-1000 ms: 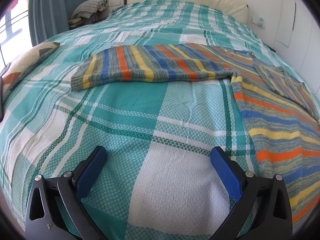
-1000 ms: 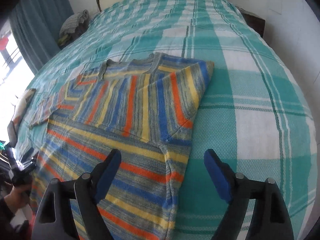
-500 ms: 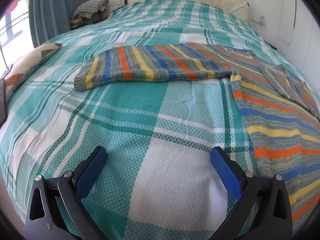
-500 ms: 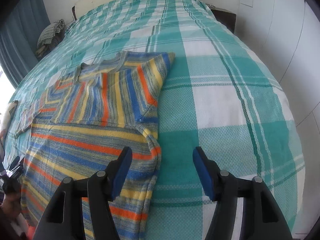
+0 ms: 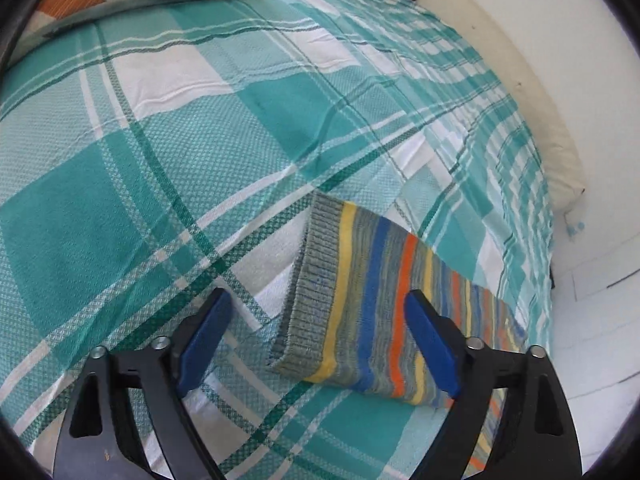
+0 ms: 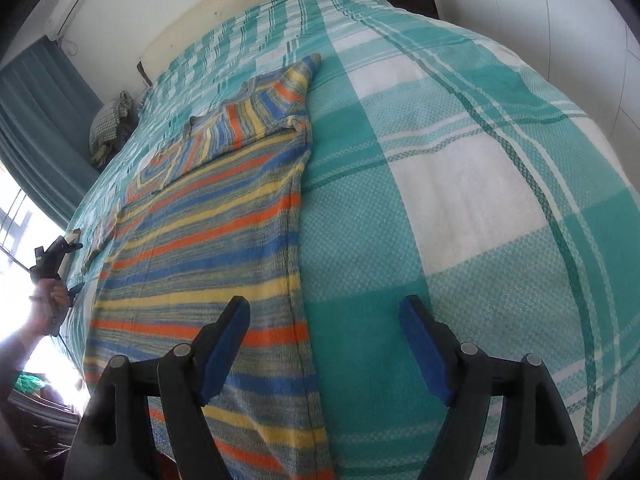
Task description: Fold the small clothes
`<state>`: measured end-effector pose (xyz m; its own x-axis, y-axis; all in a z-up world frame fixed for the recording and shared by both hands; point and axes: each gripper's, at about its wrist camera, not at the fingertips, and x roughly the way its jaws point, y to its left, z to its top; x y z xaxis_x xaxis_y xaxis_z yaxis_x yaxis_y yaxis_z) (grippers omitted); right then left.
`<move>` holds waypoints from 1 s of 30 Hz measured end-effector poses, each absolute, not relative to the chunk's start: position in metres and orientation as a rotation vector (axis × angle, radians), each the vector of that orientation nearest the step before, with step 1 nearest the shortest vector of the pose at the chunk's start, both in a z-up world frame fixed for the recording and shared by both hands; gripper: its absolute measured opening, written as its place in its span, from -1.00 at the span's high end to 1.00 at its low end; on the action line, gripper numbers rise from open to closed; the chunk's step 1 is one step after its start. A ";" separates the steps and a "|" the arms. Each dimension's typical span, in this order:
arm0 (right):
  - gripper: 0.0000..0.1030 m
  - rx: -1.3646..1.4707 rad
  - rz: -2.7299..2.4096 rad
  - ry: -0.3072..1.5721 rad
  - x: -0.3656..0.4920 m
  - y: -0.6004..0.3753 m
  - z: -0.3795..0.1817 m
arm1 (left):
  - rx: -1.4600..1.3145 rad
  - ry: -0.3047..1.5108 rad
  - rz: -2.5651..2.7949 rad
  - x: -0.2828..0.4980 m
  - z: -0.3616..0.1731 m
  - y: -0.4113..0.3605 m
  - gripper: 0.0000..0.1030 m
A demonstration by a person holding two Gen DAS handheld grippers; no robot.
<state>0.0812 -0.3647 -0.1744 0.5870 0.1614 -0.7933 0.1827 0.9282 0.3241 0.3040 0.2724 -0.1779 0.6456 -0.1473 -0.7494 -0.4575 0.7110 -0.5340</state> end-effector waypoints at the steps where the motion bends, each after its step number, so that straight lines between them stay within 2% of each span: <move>1: -0.56 0.376 -0.009 0.948 0.082 -0.363 -0.175 | -0.768 0.904 0.159 0.312 -0.179 0.265 0.83; 2: -0.61 0.360 -0.002 0.947 0.084 -0.361 -0.176 | -0.761 0.926 0.133 0.318 -0.177 0.259 0.91; 8: -0.66 0.355 0.000 0.915 0.083 -0.361 -0.182 | -0.546 0.801 -0.078 0.326 -0.080 0.183 0.93; 12: -0.71 0.331 -0.001 0.897 0.081 -0.357 -0.184 | -0.397 0.762 -0.330 0.335 -0.018 0.079 0.93; 15: -0.72 0.345 -0.007 0.894 0.081 -0.358 -0.184 | -0.290 0.794 -0.448 0.337 -0.011 -0.003 0.87; 17: -0.72 0.364 -0.004 0.892 0.081 -0.360 -0.183 | -0.230 0.875 -0.483 0.343 -0.032 -0.051 0.50; 18: -0.72 0.372 0.000 0.892 0.081 -0.362 -0.183 | -0.209 0.933 -0.491 0.348 -0.048 -0.070 -0.28; 19: -0.72 0.379 0.004 0.892 0.081 -0.363 -0.183 | -0.192 0.975 -0.481 0.350 -0.064 -0.083 -0.66; 22: -0.72 0.377 0.017 0.896 0.080 -0.364 -0.183 | -0.229 0.954 -0.443 0.338 -0.087 -0.079 -0.59; 25: -0.72 0.374 0.025 0.896 0.078 -0.364 -0.183 | -0.213 0.927 -0.332 0.325 -0.101 -0.054 -0.70; 30: -0.78 0.315 0.026 0.887 0.076 -0.356 -0.187 | -0.015 1.063 -0.167 0.289 -0.163 -0.016 -0.72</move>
<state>0.0759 -0.3560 -0.1874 0.6343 0.1522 -0.7579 0.1072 0.9536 0.2812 0.2891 -0.0156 -0.1634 0.4750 -0.1442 -0.8681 0.1295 0.9872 -0.0931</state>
